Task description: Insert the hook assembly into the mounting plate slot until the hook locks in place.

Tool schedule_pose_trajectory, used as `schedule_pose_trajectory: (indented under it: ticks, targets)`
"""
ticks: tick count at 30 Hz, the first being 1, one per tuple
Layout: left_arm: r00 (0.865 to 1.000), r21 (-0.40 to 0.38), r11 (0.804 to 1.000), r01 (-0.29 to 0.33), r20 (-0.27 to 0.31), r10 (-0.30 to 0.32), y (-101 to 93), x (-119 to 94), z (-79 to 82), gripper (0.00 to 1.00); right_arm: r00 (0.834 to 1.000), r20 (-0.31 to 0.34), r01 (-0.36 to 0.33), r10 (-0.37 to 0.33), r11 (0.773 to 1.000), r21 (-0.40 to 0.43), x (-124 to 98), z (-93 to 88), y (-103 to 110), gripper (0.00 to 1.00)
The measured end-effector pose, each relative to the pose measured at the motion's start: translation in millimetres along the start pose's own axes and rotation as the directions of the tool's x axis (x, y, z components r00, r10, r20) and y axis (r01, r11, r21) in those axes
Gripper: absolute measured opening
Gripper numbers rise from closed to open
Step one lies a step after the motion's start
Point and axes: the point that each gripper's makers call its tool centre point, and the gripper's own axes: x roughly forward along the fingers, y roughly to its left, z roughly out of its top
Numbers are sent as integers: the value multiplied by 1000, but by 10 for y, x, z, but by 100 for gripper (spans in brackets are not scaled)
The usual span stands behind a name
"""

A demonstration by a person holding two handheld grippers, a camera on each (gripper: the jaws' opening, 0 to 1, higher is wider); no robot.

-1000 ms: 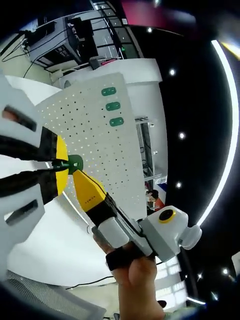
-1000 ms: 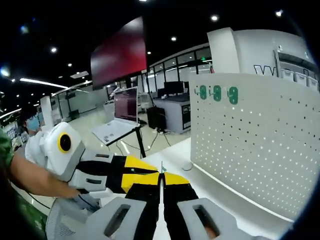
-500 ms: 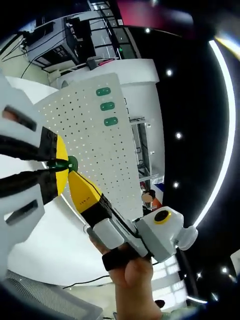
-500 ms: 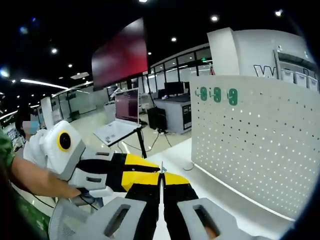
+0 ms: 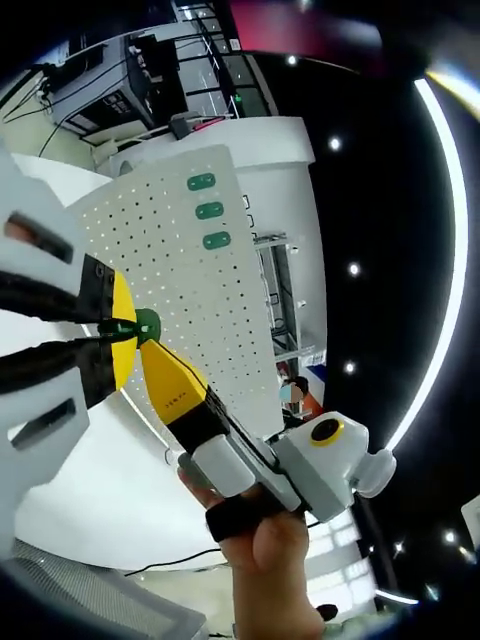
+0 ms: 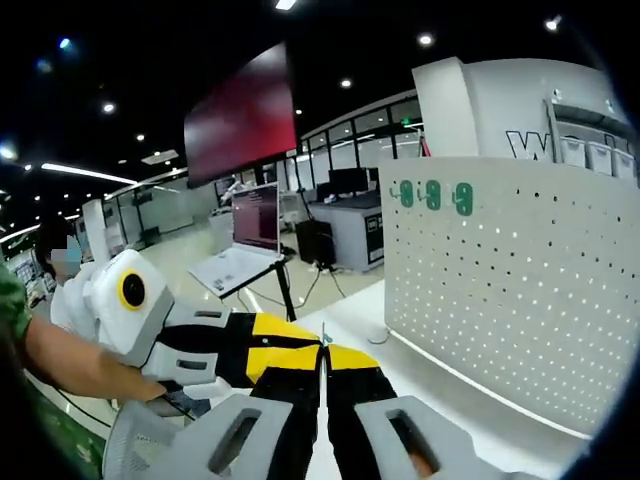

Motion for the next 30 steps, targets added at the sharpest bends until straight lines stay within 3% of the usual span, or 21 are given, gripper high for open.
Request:
schedule_pose_trajectory:
  ticks: [16, 22, 30]
  targets:
    - [1000, -16, 1000, -18, 7, 18, -30, -5, 23, 3, 1000, -2, 7, -7, 1000, 9, -31, 12, 7, 0]
    - [1000, -46, 998, -31, 1, 31, -35, 9, -17, 3, 1000, -7, 11, -12, 998, -59, -55, 13, 8, 0]
    - [999, -58, 998, -39, 1, 39, -46, 60, 1, 3, 1000, 11, 24, -23, 998, -65, -123, 37, -79, 4]
